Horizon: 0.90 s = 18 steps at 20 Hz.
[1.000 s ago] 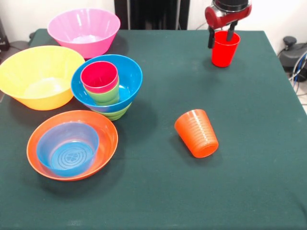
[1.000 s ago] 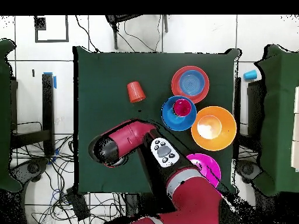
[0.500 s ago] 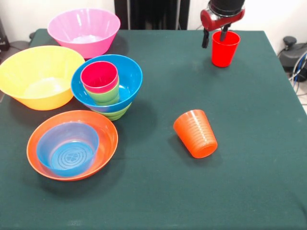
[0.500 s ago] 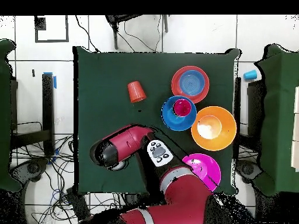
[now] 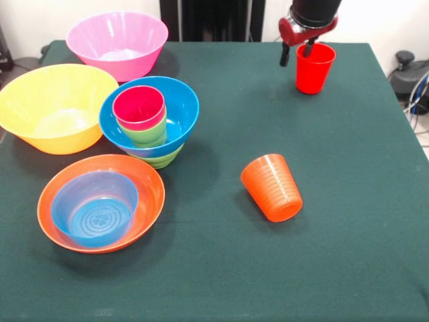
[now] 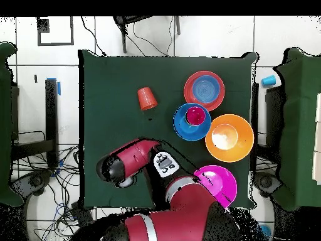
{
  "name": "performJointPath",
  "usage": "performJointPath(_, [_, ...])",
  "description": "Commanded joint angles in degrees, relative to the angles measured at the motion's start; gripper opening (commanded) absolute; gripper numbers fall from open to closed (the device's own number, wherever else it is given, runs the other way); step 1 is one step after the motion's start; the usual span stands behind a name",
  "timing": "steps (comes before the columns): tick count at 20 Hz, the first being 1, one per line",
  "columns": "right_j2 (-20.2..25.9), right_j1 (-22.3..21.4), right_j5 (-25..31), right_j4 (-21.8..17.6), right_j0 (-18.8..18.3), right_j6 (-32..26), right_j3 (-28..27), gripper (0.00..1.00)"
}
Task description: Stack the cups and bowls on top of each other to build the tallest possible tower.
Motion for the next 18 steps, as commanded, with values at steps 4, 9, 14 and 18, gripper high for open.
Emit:
performJointPath(4, [-1.4,5.4,-3.5,-0.1,2.2,5.3,-4.4,1.0])
performJointPath(9, [-1.4,6.9,-6.1,-0.7,2.3,5.7,-4.7,1.0])
performJointPath(14, [-1.5,5.6,-8.9,-1.2,1.8,6.3,-1.9,1.0])
performJointPath(18, [-1.5,4.5,-8.5,-0.9,1.8,5.9,-1.2,1.0])
